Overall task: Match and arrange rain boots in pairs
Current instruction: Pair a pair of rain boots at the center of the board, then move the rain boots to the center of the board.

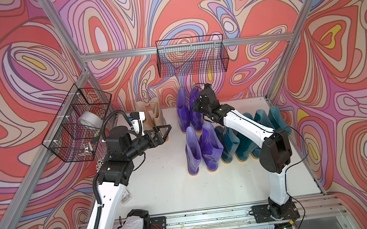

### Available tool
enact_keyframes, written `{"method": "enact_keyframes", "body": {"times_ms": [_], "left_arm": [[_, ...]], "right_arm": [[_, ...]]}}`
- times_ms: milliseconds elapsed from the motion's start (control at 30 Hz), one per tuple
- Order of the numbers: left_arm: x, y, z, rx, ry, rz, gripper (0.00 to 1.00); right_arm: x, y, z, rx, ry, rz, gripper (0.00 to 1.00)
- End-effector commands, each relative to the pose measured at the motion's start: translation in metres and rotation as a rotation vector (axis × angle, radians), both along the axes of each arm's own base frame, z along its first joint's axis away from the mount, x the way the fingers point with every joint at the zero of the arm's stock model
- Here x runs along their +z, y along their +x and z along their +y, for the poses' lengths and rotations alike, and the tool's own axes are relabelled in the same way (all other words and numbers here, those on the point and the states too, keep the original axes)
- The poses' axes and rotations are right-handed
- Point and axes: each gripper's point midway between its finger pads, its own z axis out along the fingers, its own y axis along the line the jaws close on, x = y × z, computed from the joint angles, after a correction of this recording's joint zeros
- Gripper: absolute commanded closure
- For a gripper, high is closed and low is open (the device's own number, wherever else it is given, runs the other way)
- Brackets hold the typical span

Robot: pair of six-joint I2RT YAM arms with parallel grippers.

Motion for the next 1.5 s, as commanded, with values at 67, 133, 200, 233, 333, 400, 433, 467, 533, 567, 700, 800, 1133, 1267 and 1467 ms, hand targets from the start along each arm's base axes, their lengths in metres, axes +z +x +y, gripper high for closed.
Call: {"method": "enact_keyframes", "body": {"times_ms": [67,133,200,233,333,400,433,467,533,567,700,800,1133,1267,1467], "left_arm": [[0.009,-0.005,-0.001,-0.013,-0.011,-0.035,0.07],[0.008,-0.006,-0.001,-0.014,-0.007,-0.034,0.06],[0.008,-0.007,0.000,-0.011,0.004,-0.034,0.07],[0.008,-0.007,0.000,-0.008,0.008,-0.037,0.06],[0.009,-0.009,0.003,0.001,0.028,-0.039,0.06],[0.011,-0.011,0.004,0.005,0.038,-0.044,0.06],[0.011,-0.012,0.005,0.010,0.043,-0.046,0.06],[0.013,-0.013,0.006,0.013,0.048,-0.050,0.06],[0.014,-0.014,0.007,0.018,0.058,-0.051,0.05],[0.014,-0.015,0.008,0.021,0.063,-0.050,0.05],[0.017,-0.017,0.010,0.031,0.070,-0.059,0.05],[0.018,-0.018,0.011,0.037,0.065,-0.061,0.05],[-0.024,-0.035,-0.020,0.035,0.209,0.048,0.10],[-0.040,-0.044,-0.051,0.007,0.347,0.122,0.12],[-0.021,-0.039,-0.061,0.023,0.285,0.080,0.08]], "right_arm": [[0.025,-0.003,0.012,0.043,0.042,-0.033,0.87],[0.021,-0.005,0.012,0.050,0.028,-0.019,0.72],[0.026,-0.005,0.009,0.049,0.010,-0.033,0.63],[0.031,-0.006,0.007,0.047,0.001,-0.044,0.59],[0.049,-0.005,0.005,0.051,-0.025,-0.076,0.46],[0.057,-0.004,0.004,0.060,-0.045,-0.082,0.41],[0.061,-0.004,0.005,0.066,-0.053,-0.086,0.39],[0.064,-0.005,0.005,0.072,-0.061,-0.090,0.37],[0.068,-0.007,0.003,0.073,-0.071,-0.094,0.35],[0.069,-0.008,0.002,0.074,-0.081,-0.096,0.32],[0.087,-0.018,-0.014,0.052,-0.131,-0.130,0.28],[0.111,-0.031,-0.035,0.018,-0.207,-0.176,0.27],[0.133,-0.116,-0.092,-0.007,-0.308,-0.145,0.30],[0.127,-0.158,-0.074,0.102,-0.342,-0.088,0.31],[0.088,-0.201,-0.038,0.316,-0.337,0.063,0.28]]}}
